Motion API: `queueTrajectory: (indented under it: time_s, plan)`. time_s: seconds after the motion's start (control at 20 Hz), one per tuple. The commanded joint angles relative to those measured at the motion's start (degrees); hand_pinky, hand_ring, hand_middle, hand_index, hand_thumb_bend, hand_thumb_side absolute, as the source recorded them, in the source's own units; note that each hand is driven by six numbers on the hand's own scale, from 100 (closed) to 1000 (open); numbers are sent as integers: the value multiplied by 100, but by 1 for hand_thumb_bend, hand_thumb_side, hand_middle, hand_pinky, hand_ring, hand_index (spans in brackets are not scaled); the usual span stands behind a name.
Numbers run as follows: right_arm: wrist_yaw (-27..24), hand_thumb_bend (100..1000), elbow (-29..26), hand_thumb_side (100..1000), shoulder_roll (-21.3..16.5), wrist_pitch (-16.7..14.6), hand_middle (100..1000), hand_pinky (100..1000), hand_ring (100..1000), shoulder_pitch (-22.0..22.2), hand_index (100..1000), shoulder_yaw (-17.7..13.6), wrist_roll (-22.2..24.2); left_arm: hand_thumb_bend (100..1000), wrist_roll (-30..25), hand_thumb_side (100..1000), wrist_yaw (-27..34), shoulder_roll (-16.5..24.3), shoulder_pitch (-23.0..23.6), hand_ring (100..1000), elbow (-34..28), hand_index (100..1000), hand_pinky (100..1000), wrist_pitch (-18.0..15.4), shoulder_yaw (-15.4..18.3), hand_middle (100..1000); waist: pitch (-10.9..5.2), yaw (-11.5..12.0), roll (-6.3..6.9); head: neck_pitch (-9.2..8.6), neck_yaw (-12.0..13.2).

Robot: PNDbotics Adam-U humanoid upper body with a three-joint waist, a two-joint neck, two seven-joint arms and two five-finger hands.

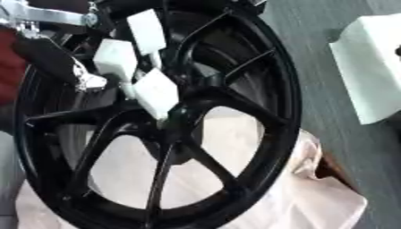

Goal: Pull the pin out of the wheel hub.

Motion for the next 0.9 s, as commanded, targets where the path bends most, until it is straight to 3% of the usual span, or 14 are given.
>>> queueTrajectory:
  time_s: [0.05, 0.4, 0.9]
  plan:
    - [22, 100, -104, 572, -52, 32, 669, 859, 771, 5, 681, -70, -11, 205, 149, 443, 115, 95, -104, 597, -155, 641, 798, 66, 79, 449, -116, -1, -33, -69, 14]
    - [44, 100, -104, 572, -48, 37, 669, 859, 771, 13, 681, -83, -43, 100, 304, 138, 116, 176, -51, 490, -337, 484, 729, 262, 199, 296, -119, 13, -47, -69, 19]
    - [39, 100, -104, 571, -59, 22, 670, 860, 772, 31, 682, -105, -50, 100, 813, 177, 303, 312, 24, 453, -858, 449, 706, 600, 863, 243, -144, 57, -74, -80, 8]
